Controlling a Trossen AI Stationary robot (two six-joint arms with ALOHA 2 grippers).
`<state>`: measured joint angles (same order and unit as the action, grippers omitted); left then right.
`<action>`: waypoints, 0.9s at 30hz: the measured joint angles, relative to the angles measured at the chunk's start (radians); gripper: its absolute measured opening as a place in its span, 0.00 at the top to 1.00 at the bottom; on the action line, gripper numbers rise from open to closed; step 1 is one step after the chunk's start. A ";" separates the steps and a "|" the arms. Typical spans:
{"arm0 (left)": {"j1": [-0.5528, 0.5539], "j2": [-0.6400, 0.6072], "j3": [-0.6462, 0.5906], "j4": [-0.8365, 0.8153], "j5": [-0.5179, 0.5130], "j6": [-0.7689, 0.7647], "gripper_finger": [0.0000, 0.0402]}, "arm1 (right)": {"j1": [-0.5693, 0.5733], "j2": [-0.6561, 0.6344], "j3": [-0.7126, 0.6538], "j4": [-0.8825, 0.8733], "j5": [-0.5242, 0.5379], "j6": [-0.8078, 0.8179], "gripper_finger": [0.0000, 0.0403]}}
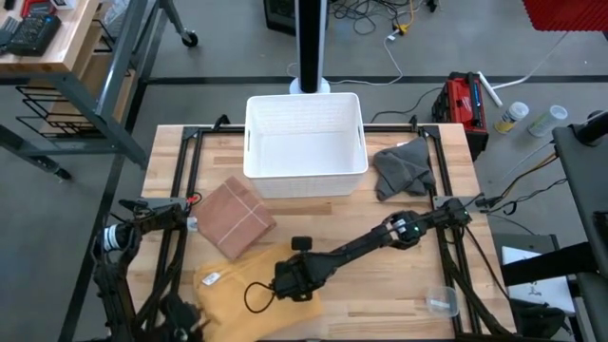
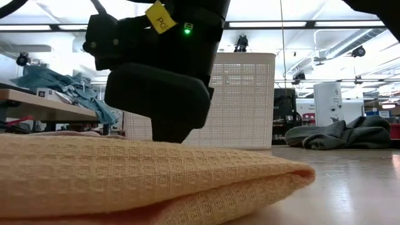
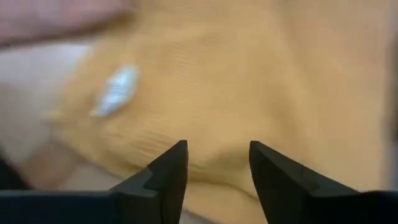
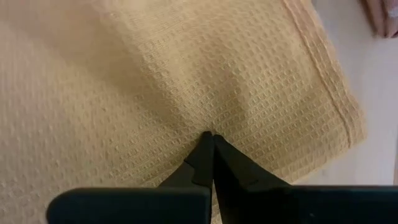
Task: Fold towel
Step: Fold the yellow towel
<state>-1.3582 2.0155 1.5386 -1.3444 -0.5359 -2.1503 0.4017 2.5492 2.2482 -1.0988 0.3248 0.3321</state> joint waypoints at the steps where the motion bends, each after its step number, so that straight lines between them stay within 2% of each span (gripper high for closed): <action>1: 0.002 0.000 -0.018 -0.031 0.012 -0.035 0.59 | 0.006 0.000 0.000 -0.010 0.000 -0.004 1.00; 4: 0.009 -0.009 -0.074 -0.031 0.046 -0.050 0.59 | 0.021 0.000 0.000 -0.052 -0.002 -0.005 1.00; 10: 0.028 -0.044 -0.176 -0.025 0.023 -0.042 0.59 | 0.042 0.000 -0.001 -0.083 -0.001 -0.012 1.00; 13: 0.033 -0.060 -0.231 -0.021 0.012 -0.040 0.59 | 0.052 0.000 -0.001 -0.083 -0.002 -0.071 1.00; 17: 0.034 -0.096 -0.313 0.055 -0.105 -0.038 0.59 | 0.058 0.000 -0.001 -0.113 0.031 -0.156 1.00; 22: 0.026 -0.171 -0.430 0.177 -0.248 -0.035 0.59 | 0.057 0.002 -0.013 -0.230 0.103 -0.242 1.00; 27: 0.032 -0.248 -0.573 0.343 -0.266 -0.035 0.59 | 0.051 0.002 -0.029 -0.236 0.120 -0.252 1.00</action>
<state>-1.3258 1.7675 0.9653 -1.0012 -0.8021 -2.1853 0.4530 2.5515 2.2189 -1.3344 0.4446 0.0803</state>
